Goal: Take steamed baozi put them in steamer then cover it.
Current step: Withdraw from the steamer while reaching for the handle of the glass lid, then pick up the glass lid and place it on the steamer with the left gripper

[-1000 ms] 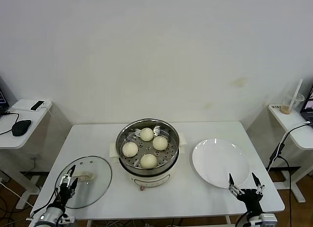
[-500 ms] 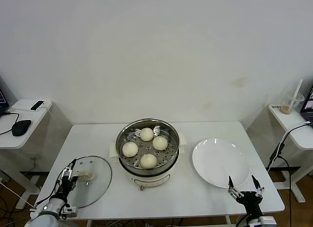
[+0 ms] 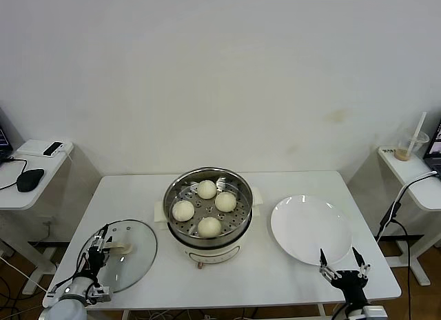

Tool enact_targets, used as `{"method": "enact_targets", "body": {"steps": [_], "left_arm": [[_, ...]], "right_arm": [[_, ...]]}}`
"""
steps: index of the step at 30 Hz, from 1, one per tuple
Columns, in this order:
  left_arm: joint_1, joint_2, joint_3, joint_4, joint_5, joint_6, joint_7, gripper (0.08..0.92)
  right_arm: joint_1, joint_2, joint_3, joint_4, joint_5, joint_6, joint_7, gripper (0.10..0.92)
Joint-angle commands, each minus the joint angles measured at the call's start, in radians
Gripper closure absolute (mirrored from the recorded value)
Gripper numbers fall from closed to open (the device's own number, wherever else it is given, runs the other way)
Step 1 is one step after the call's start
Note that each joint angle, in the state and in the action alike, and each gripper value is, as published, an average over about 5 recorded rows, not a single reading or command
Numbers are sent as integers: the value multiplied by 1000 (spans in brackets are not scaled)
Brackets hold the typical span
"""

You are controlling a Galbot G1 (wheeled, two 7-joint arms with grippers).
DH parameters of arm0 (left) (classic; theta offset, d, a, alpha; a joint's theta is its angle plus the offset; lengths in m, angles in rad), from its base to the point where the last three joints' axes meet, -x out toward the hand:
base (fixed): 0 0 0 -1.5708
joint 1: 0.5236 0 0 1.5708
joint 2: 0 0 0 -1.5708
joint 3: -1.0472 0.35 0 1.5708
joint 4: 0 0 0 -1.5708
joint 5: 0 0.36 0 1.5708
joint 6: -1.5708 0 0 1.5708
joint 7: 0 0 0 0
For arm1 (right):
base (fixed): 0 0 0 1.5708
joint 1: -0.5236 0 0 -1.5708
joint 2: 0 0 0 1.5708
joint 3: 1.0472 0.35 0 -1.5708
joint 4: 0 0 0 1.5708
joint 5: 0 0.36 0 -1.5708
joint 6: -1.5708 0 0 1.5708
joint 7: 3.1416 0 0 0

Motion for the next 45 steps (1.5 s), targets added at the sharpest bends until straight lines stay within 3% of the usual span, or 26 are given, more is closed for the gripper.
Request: {"method": "enact_targets", "body": {"steps": [1, 16, 26, 38, 45], "left_arm": [[-7, -2, -1, 21, -11, -2, -7, 416], [41, -8, -26, -49, -49, -17, -63, 832], [146, 5, -114, -222, -53, 33, -69, 851], [224, 52, -298, -431, -93, 100, 87, 851], [211, 91, -316, -529, -148, 157, 148, 851]], "right_arm": [[-1, -1, 0, 4, -1, -1, -1, 203], [-16, -3, -10, 33, -13, 0, -8, 203], [-25, -14, -22, 55, -21, 0, -12, 203], [-27, -34, -35, 65, -23, -1, -23, 203], [-26, -41, -45, 61, -35, 0, -31, 203]]}}
